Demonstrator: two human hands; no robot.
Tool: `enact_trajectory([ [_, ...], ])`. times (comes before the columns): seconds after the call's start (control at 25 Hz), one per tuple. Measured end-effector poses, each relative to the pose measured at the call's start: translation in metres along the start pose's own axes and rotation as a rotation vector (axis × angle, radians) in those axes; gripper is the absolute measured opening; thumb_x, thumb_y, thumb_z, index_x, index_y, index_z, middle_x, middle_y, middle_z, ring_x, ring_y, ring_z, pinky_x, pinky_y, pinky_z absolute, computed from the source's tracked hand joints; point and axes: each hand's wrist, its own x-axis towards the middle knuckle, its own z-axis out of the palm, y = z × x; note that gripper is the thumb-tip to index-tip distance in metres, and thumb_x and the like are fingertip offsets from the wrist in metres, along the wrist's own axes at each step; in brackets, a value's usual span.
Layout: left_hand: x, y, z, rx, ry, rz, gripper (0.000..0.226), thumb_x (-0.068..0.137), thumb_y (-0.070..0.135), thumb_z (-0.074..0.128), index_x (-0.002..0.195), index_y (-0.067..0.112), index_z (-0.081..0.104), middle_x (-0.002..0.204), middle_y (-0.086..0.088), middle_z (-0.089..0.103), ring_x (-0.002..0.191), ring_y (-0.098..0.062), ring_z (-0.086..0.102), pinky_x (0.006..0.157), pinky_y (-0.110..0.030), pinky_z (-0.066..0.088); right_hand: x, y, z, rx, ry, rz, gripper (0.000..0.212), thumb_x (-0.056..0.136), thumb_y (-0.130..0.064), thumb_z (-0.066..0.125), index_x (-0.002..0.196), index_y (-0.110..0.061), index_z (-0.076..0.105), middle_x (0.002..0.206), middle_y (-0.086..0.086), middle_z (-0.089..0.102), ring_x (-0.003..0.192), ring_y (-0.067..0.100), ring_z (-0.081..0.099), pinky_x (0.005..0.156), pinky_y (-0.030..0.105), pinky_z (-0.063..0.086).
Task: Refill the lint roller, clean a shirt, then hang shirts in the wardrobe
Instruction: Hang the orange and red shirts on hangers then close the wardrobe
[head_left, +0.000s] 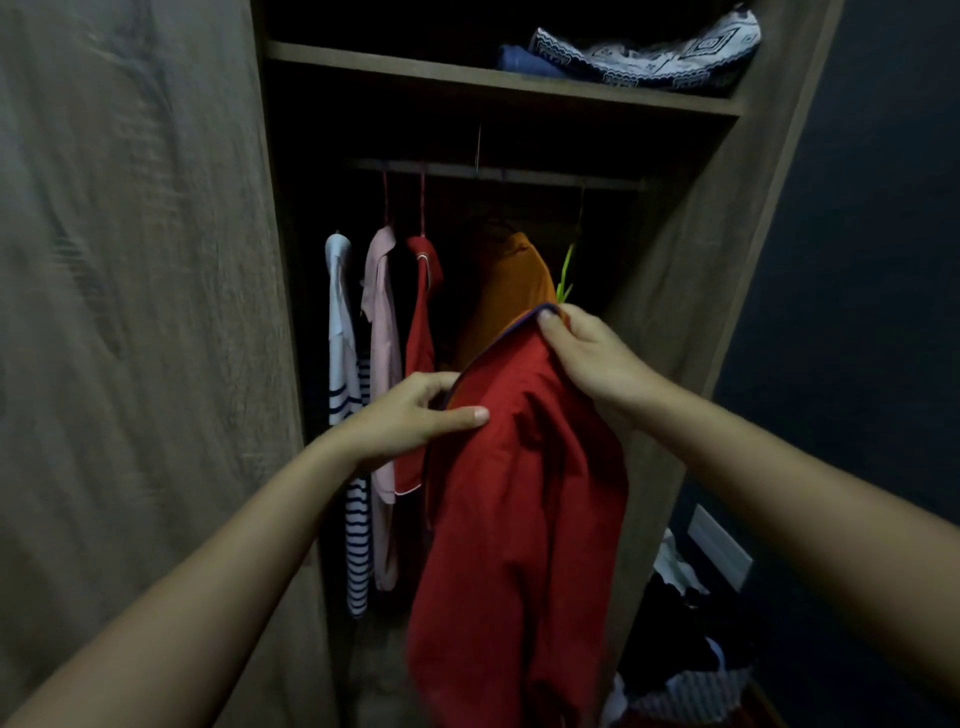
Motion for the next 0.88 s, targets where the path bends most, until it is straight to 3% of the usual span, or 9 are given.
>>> enact_trajectory([
  [0.12,-0.002,0.005,0.008,-0.094,0.22,0.052,0.019,0.088,0.011,0.06,0.106,0.014,0.057,0.079,-0.003,0.07,0.069,-0.014,0.065,0.065,-0.028,0.054,0.006,0.016,-0.011,-0.193,-0.01,0.049,0.01,0.094,-0.029,0.048,0.09,-0.024,0.056,0.082,-0.008,0.056,0.077,0.009,0.055,0.073,0.026,0.042],
  [0.2,0.005,0.019,0.015,-0.062,0.321,0.091,0.027,0.088,0.01,0.061,0.104,0.027,0.047,0.055,-0.001,0.059,0.043,-0.014,0.048,0.042,-0.021,0.038,0.003,0.023,-0.011,-0.279,-0.063,0.097,0.02,0.09,-0.025,0.056,0.108,-0.017,0.056,0.099,-0.002,0.056,0.091,0.014,0.055,0.081,0.025,0.043],
  [0.24,0.01,0.025,0.018,0.029,0.344,0.098,0.027,0.087,0.013,0.061,0.099,0.031,0.046,0.052,-0.001,0.053,0.039,-0.013,0.04,0.041,-0.02,0.031,-0.002,0.023,-0.008,-0.28,-0.064,0.109,0.023,0.09,-0.023,0.056,0.111,-0.016,0.054,0.1,-0.001,0.054,0.09,0.012,0.054,0.079,0.023,0.042],
  [0.36,0.027,0.032,0.026,0.219,0.451,-0.006,0.015,0.086,0.015,0.058,0.082,0.029,0.053,0.055,0.003,0.048,0.041,-0.009,0.036,0.044,-0.022,0.026,-0.034,0.013,0.005,-0.125,0.045,0.092,0.011,0.095,-0.027,0.045,0.094,-0.018,0.051,0.079,-0.001,0.053,0.066,0.005,0.048,0.062,0.022,0.038],
  [0.44,0.037,0.033,0.03,0.066,0.562,-0.092,0.023,0.086,0.007,0.048,0.074,0.025,0.058,0.06,-0.001,0.049,0.044,-0.012,0.04,0.046,-0.023,0.027,-0.062,0.007,0.016,0.076,0.028,0.086,0.023,0.093,-0.042,0.042,0.083,-0.022,0.048,0.069,-0.004,0.049,0.06,0.007,0.045,0.062,0.028,0.037],
  [0.56,0.041,0.044,0.033,-0.193,0.556,-0.146,0.034,0.086,0.001,0.037,0.081,0.015,0.067,0.051,-0.008,0.05,0.035,-0.01,0.045,0.045,-0.018,0.035,-0.089,0.0,0.028,0.102,-0.115,-0.013,0.039,0.074,-0.059,0.052,0.086,-0.023,0.045,0.074,-0.007,0.047,0.062,0.004,0.044,0.06,0.021,0.04],
  [0.64,0.037,0.058,0.038,-0.238,0.438,-0.117,0.028,0.087,0.0,0.039,0.091,0.003,0.066,0.063,-0.008,0.056,0.046,-0.006,0.052,0.047,-0.016,0.044,-0.088,0.001,0.029,0.02,-0.081,-0.006,0.05,0.063,-0.064,0.06,0.089,-0.026,0.043,0.087,-0.007,0.046,0.069,0.004,0.047,0.062,0.017,0.043],
  [0.76,0.028,0.07,0.037,0.152,0.339,0.016,0.03,0.08,-0.007,0.05,0.102,0.008,0.065,0.073,-0.002,0.062,0.06,-0.002,0.058,0.066,-0.022,0.05,-0.077,0.003,0.029,-0.127,-0.034,-0.014,0.057,0.064,-0.06,0.069,0.1,-0.022,0.047,0.097,-0.005,0.043,0.087,0.008,0.049,0.076,0.021,0.044],
  [0.88,0.02,0.075,0.026,0.483,0.376,0.027,0.029,0.085,0.005,0.05,0.106,0.018,0.066,0.08,-0.005,0.071,0.081,-0.017,0.066,0.082,-0.029,0.052,-0.075,0.01,0.033,-0.304,-0.1,-0.135,0.026,0.08,-0.042,0.065,0.081,-0.021,0.051,0.083,-0.009,0.044,0.082,0.011,0.049,0.072,0.025,0.038],
])
